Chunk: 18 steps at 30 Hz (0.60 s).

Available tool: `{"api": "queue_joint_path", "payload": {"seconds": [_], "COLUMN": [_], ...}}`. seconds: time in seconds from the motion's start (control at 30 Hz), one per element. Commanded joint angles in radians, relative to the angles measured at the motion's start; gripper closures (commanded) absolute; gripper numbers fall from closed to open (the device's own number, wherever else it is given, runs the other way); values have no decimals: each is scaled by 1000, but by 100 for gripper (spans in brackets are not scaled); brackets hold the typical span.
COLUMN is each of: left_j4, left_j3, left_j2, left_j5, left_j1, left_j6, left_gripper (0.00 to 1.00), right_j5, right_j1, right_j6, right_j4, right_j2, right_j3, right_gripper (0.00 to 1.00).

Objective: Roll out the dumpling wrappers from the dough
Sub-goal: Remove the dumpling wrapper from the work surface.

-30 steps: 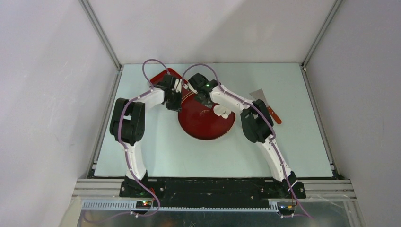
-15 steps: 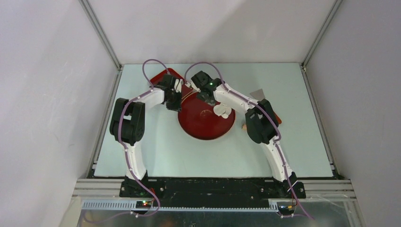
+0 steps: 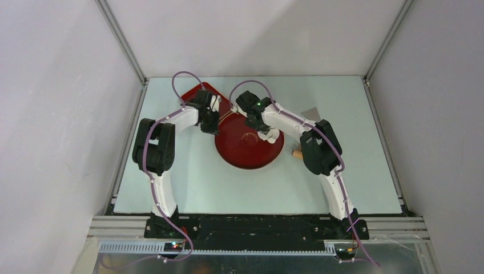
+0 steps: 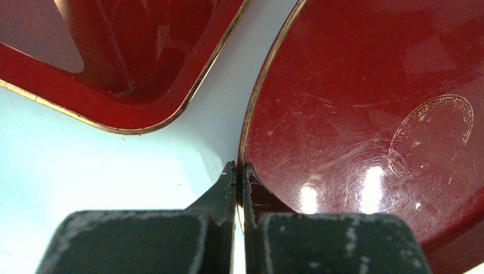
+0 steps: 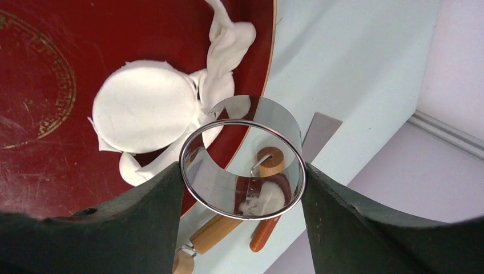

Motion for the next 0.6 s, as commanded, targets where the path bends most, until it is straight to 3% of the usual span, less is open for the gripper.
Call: {"api": "queue_joint_path", "payload": {"seconds": [0.0, 0.17, 0.37, 0.57], "left_j4": [3, 3, 4, 3], "left_j3": [-9, -10, -10, -10], "left_j2": [-48, -49, -49, -49], "left_j5": [-7, -7, -7, -8], "left_j1": [2, 1, 2, 2], "left_j6": [27, 27, 27, 27], "left_gripper": [100, 100, 100, 100], "right_j5": [19, -93, -219, -243], "right_j1": [-17, -48, -44, -35], "right_j6": [62, 135, 163, 181], "right_j4": [-115, -268, -298, -291], "right_j2": [-13, -24, -75, -63], "right_j3": [36, 110, 47, -2], "right_gripper": [40, 41, 41, 41]}}
